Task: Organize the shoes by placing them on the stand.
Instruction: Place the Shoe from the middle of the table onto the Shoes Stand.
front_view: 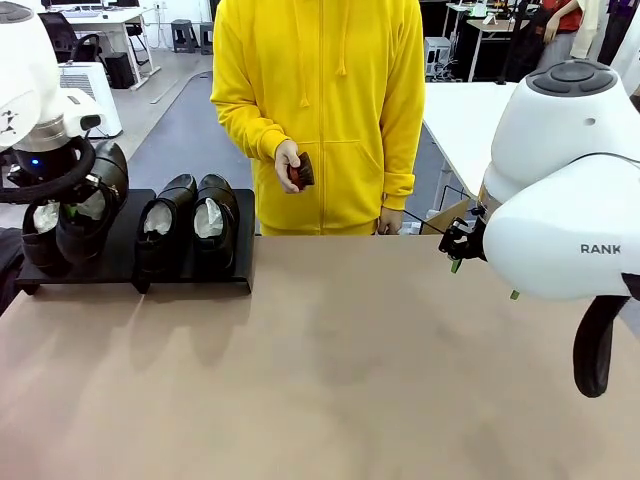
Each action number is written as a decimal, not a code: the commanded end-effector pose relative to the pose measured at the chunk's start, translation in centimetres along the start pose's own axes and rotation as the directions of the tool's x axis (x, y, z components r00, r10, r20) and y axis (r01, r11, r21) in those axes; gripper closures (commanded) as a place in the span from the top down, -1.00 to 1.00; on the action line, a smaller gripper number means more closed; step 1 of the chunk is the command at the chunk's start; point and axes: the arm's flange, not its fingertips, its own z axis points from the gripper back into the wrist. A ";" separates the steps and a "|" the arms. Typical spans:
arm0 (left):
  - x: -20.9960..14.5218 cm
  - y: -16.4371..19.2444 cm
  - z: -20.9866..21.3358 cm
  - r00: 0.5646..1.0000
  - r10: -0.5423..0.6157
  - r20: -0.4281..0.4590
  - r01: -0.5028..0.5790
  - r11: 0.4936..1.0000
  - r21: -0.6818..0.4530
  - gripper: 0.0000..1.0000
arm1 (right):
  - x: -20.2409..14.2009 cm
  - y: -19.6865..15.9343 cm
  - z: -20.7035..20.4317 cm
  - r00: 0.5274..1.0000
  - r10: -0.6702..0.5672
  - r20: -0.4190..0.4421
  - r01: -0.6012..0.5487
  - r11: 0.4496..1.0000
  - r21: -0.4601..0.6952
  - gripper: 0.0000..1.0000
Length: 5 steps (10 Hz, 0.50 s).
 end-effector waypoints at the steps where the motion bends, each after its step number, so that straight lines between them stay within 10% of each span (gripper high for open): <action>1: 1.7 0.9 -0.1 0.999 0.006 0.036 -0.006 1.000 0.006 -1.00 | 0.2 -0.1 0.1 1.000 0.014 0.011 -0.014 1.000 0.002 1.00; 5: 3.0 0.1 -3.2 1.000 -0.012 0.008 0.012 0.999 -0.050 -1.00 | 0.2 -0.1 0.1 1.000 0.014 0.011 -0.014 1.000 0.002 1.00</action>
